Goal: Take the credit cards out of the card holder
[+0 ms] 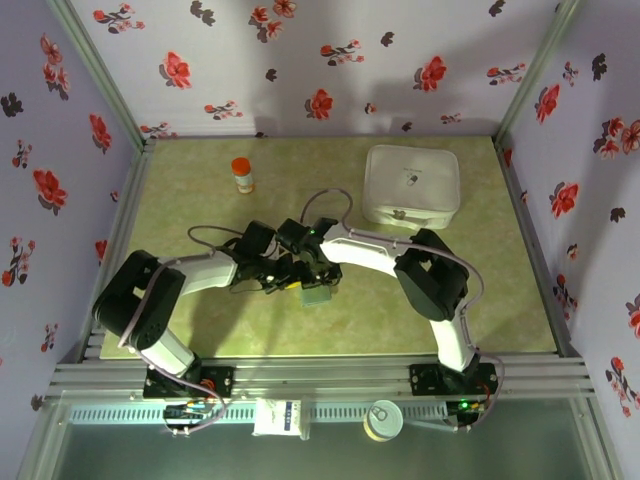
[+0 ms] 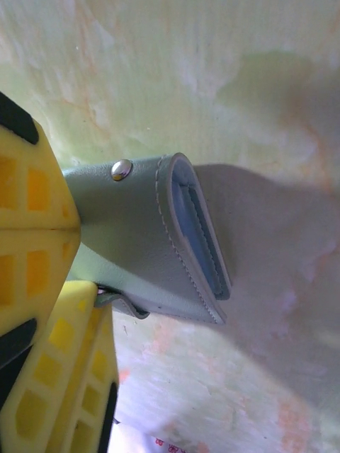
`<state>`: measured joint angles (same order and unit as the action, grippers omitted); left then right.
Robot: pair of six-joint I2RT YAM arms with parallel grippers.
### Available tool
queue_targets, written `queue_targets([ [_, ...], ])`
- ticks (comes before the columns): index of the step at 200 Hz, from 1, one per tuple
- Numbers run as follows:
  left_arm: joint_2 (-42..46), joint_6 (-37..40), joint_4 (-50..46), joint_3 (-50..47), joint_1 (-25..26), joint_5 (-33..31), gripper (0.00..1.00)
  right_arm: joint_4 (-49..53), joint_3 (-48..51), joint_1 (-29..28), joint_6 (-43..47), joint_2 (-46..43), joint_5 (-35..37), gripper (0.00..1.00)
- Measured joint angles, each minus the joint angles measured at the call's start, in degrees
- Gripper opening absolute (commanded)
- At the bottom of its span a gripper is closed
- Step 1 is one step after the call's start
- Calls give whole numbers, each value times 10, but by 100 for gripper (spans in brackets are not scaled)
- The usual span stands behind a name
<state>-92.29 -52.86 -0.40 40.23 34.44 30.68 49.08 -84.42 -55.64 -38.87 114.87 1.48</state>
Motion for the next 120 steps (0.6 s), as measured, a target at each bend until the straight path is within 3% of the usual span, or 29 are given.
queue_targets([
  [13,-8,-2,6,0,1,0,4,-4,5,2,-2,-6,-2,0],
  [120,-38,24,4,12,-18,34,1,-82,87,25,-17,-66,-31,0],
])
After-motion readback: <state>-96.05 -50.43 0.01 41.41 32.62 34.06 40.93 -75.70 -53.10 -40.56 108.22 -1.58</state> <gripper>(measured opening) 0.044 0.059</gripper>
